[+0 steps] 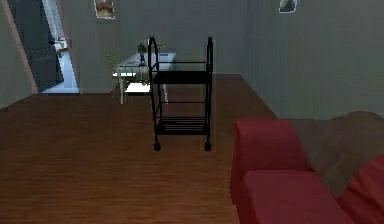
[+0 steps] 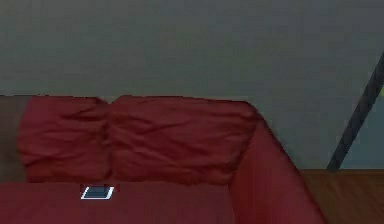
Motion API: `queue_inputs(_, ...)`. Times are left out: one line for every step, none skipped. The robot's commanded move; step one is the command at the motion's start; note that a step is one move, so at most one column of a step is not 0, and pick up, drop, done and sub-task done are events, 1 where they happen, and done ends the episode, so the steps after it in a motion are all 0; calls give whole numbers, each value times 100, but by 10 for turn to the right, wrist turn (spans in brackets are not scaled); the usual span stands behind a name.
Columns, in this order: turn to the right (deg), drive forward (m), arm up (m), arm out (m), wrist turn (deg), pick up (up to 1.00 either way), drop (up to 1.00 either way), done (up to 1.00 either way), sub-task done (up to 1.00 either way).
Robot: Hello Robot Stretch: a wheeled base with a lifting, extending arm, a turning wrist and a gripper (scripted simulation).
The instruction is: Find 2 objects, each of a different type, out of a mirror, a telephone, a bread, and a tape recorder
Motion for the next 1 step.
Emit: queue_inputs(450, 0, 0, 0, 0, 0, 0, 0, 0)
